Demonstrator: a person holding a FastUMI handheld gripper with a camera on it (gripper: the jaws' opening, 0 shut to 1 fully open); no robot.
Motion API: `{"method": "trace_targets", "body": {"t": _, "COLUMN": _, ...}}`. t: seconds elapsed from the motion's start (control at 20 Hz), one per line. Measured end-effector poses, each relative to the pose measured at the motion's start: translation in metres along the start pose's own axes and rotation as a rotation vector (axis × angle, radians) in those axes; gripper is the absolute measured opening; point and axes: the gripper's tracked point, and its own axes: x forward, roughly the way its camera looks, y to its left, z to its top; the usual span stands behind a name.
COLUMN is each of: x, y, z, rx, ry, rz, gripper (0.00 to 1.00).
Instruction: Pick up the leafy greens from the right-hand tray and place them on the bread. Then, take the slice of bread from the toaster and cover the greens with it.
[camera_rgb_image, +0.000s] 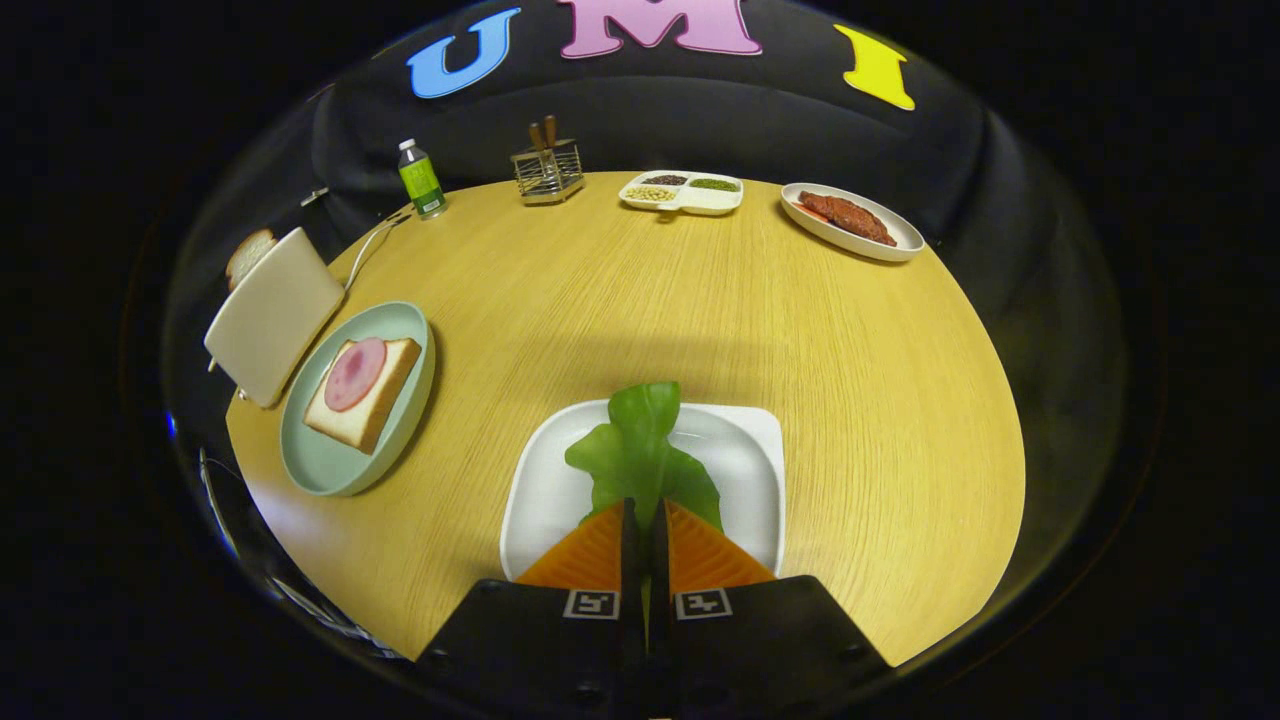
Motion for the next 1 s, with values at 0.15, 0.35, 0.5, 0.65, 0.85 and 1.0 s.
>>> {"method": "trace_targets", "body": {"t": 0.15, "x": -0.015, "y": 0.0, "z": 0.014, "rx": -0.011, "ry": -0.021, "rz": -0.039, "gripper": 0.06}}
{"method": "trace_targets", "body": {"t": 0.35, "x": -0.042, "y": 0.01, "z": 0.039, "rx": -0.052, "ry": -0.063, "rz": -0.076, "gripper": 0.05}}
{"method": "trace_targets", "body": {"t": 0.5, "x": -0.063, "y": 0.03, "z": 0.06, "rx": -0.076, "ry": -0.108, "rz": -0.08, "gripper": 0.05}}
{"method": "trace_targets", "body": {"t": 0.65, "x": -0.082, "y": 0.06, "z": 0.082, "rx": -0.085, "ry": -0.162, "rz": -0.058, "gripper": 0.05}}
{"method": "trace_targets", "body": {"t": 0.85, "x": -0.095, "y": 0.11, "z": 0.102, "rx": -0.092, "ry": -0.213, "rz": -0.005, "gripper": 0.05}}
{"method": "trace_targets", "body": {"t": 1.0, "x": -0.097, "y": 0.149, "z": 0.112, "rx": -0.1, "ry": -0.228, "rz": 0.046, "gripper": 0.05}}
